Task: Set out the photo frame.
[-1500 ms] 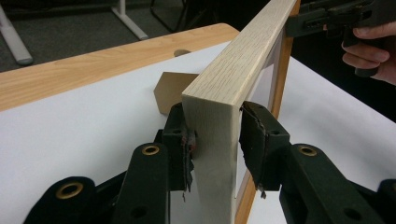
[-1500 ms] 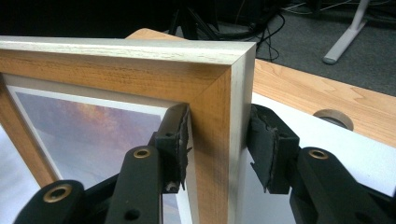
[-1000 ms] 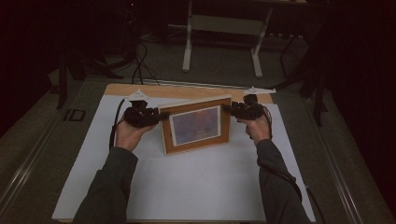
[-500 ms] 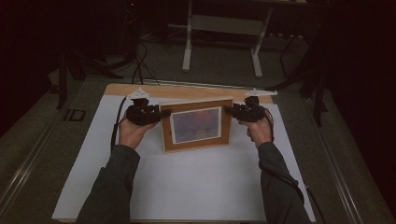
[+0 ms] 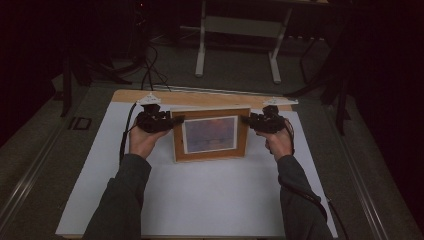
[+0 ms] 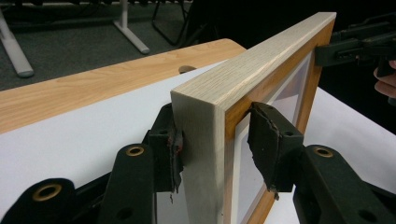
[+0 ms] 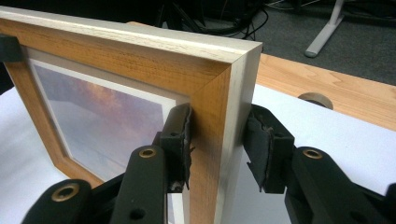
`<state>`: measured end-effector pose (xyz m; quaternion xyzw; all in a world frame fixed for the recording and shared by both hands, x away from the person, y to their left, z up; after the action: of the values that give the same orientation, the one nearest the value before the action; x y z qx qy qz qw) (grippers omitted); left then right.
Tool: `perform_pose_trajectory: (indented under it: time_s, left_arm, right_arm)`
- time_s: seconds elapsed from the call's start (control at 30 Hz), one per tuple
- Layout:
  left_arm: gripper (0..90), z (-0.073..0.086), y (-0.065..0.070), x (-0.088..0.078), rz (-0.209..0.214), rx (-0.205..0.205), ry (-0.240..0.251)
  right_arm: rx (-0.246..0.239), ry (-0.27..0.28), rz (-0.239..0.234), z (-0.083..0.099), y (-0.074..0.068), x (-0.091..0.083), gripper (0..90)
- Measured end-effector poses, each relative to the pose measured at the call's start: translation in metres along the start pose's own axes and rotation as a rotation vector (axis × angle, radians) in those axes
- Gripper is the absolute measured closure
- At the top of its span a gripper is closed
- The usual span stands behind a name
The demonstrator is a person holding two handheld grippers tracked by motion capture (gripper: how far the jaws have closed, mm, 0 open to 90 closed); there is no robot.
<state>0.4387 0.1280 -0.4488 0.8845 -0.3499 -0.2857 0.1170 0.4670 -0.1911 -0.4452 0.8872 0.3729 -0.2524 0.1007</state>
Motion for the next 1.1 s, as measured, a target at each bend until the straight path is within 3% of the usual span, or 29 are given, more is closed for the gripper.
perform_pose_trajectory:
  time_s: [0.23,0.4,0.63,1.1]
  left_arm:
    - [55.9,0.0,-0.001,0.001,0.008,-0.014,0.004]
    - [56.4,-0.001,-0.003,0.0,0.046,-0.065,0.006]
    - [56.2,0.0,-0.005,-0.003,0.07,-0.094,0.002]
    - [54.9,0.001,-0.006,-0.005,0.081,-0.104,0.002]
  right_arm:
    - [-0.002,-0.005,-0.002,0.001,-0.002,-0.002,61.6]
    - [0.002,-0.012,-0.005,0.002,-0.004,-0.004,61.7]
    - [0.005,-0.02,-0.009,0.003,-0.007,-0.007,61.8]
    - [0.0,-0.028,-0.028,0.007,-0.015,-0.013,62.4]
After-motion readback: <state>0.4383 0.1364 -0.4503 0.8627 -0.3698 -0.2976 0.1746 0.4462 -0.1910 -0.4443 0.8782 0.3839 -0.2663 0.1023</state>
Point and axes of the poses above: each handheld gripper's, and its own axes: x roughly forward along the jaws, z roughly out of its underside, y roughly to its right, the point moved 5 cm from there along x, roughly forward along the jaws, and after that the axes turned 11 degrees about -x, right-handed, at the moved point
